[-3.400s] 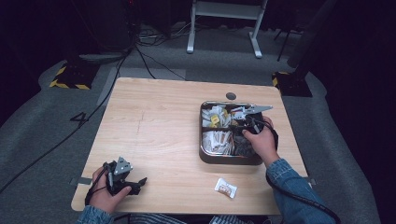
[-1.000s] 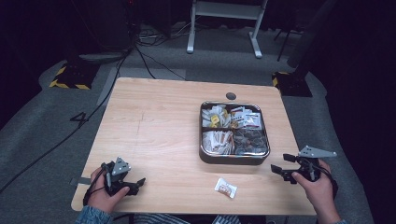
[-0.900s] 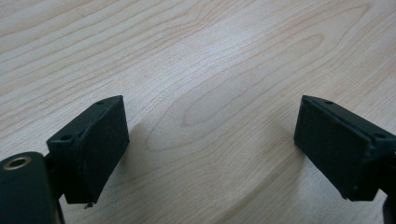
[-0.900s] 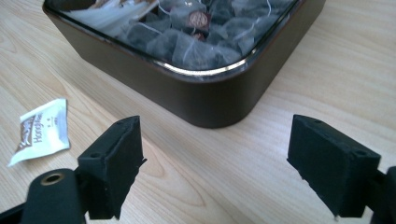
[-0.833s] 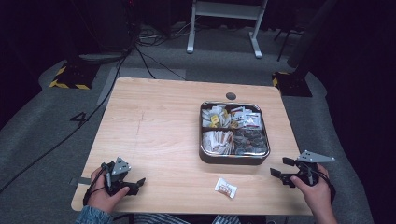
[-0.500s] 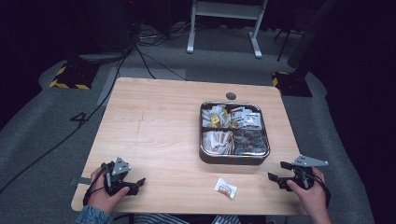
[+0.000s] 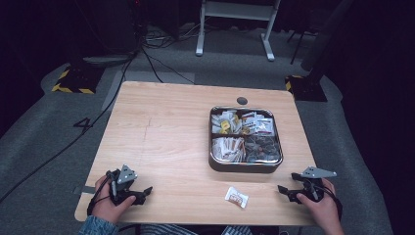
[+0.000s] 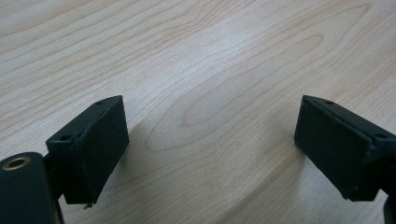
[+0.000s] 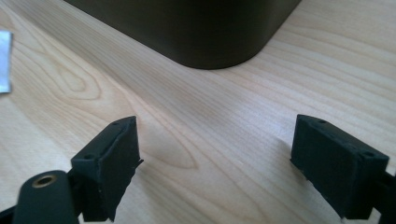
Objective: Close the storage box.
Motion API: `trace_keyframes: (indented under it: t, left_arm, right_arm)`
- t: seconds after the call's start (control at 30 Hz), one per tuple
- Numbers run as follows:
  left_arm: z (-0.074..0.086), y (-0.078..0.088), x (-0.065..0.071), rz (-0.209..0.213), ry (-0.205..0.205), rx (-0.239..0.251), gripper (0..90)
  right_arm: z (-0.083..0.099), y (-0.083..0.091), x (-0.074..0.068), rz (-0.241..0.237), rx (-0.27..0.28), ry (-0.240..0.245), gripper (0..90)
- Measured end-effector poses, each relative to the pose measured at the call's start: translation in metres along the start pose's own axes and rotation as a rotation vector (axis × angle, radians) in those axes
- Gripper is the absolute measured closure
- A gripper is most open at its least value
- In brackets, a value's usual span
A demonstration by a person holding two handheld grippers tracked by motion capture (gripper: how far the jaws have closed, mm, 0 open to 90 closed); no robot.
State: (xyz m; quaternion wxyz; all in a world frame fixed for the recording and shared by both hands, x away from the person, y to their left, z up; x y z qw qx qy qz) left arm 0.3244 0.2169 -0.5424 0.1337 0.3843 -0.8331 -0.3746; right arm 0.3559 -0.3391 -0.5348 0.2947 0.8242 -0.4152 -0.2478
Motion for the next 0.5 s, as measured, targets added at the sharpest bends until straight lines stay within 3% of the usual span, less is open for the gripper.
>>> trace_keyframes:
  t: [0.07,0.23,0.5]
  left_arm:
    - [0.0001,0.0001,0.0001,0.0,0.0,-0.001,10.1]
    - [0.0001,0.0002,-0.0001,0.0,-0.003,-0.003,10.1]
    - [0.0001,0.0001,-0.0001,-0.001,-0.003,-0.002,10.1]
  right_arm:
    - [0.0006,-0.0036,0.0006,0.026,0.016,0.051,13.6]
    - [0.0001,-0.0079,-0.0015,0.018,0.002,0.078,5.8]
    - [-0.0007,-0.0097,-0.0032,0.035,0.0,0.06,4.3]
Point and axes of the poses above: each handheld gripper's, and its own axes: y roughly backward along the jaws, z roughly out of its underside, x roughly to its right, the point moved 5 cm from there along -y, roughly forward along the jaws, and after that the axes turned 8 degrees about -y, right-handed, at the moved point
